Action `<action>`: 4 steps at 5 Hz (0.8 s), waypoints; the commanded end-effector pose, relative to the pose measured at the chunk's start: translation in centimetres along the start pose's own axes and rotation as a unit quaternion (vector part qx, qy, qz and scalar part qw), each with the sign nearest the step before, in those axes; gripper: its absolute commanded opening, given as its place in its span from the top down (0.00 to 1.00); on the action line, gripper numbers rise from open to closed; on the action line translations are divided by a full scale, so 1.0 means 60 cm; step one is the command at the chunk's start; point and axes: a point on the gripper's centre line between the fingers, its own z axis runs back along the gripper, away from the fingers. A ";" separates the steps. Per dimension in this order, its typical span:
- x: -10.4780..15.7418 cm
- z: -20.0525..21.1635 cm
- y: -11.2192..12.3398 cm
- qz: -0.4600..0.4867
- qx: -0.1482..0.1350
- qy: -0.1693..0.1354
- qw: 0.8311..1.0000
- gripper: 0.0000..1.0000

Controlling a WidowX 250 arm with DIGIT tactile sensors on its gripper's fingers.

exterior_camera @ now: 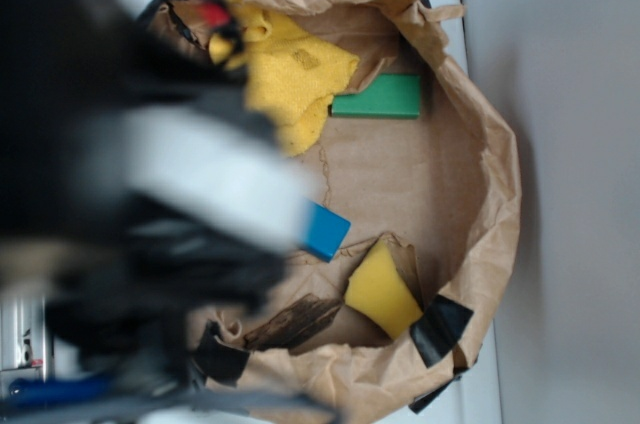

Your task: Grab the blue block.

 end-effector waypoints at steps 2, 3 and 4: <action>0.004 0.024 0.003 0.003 0.000 -0.027 1.000 0.00; 0.037 -0.007 0.040 -0.055 -0.046 -0.012 0.997 0.00; 0.069 -0.035 0.066 -0.078 -0.073 -0.021 0.994 0.00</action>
